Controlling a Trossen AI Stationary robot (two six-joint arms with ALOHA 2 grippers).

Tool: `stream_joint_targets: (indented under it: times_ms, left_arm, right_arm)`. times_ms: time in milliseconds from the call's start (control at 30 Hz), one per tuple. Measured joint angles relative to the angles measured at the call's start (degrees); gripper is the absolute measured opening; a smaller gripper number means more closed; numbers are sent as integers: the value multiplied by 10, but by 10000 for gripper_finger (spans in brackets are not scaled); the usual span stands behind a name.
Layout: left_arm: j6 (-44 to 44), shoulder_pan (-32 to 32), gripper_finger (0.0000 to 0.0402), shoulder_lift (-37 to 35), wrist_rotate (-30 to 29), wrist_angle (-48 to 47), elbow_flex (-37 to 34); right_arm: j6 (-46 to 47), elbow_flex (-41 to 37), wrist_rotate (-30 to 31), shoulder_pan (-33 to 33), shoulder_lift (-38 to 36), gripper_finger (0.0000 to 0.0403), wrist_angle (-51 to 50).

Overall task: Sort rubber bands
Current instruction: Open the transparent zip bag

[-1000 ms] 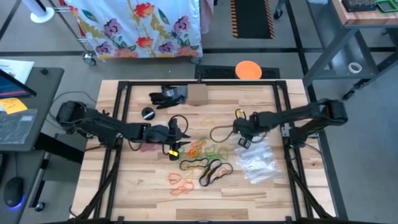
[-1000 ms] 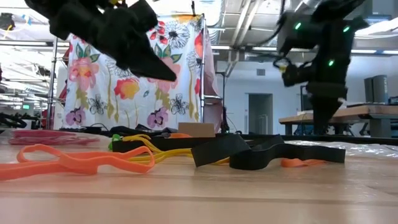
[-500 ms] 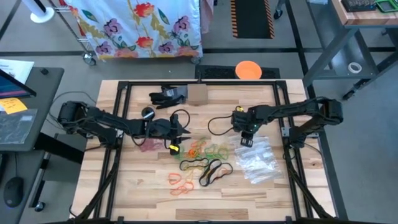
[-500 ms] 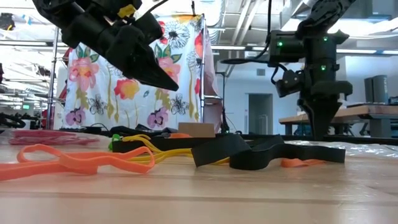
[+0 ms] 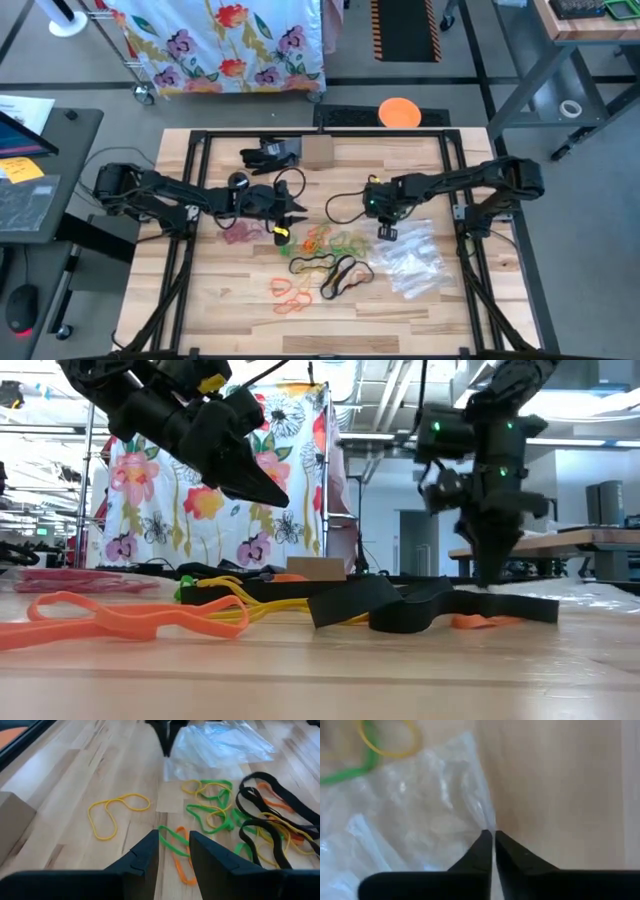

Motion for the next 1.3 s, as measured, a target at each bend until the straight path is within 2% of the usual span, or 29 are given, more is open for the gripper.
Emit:
stream_joint_targets:
  times_ms: [67,167,267,367,500,567,700,833,900,1167,1233,1300]
  left_arm:
    - [-9,2,103,-2,0,2,0]
    - [-30,8,103,-12,0,11,1]
    - [-64,18,103,-26,0,17,0]
    - [-97,32,103,-45,10,29,0]
    - [-140,65,103,-71,101,87,0]
    - [-198,85,103,-84,135,115,0]
    - [-325,119,103,-89,156,157,2]
    - [-383,136,103,-64,253,133,28]
    - [-408,136,103,-50,278,124,42]
    - [-456,123,102,-18,313,16,90]
    - [-445,122,102,-18,312,-3,97]
    - [-432,122,102,-18,315,-12,96]
  right_arm:
    - [2,22,6,10,-9,3,-7]
    - [2,60,49,29,-33,1,-18]
    - [2,97,126,57,-58,1,-21]
    - [-12,119,234,99,-81,1,9]
    - [-83,119,324,161,-87,0,104]
    - [-122,119,356,192,-83,0,147]
    - [-215,118,355,236,-55,0,251]
    - [-322,119,353,250,-24,0,331]
    - [-349,127,347,242,-7,0,353]
    - [-428,160,358,220,48,0,347]
    - [-426,162,368,221,54,0,339]
    - [-385,163,368,220,53,0,306]
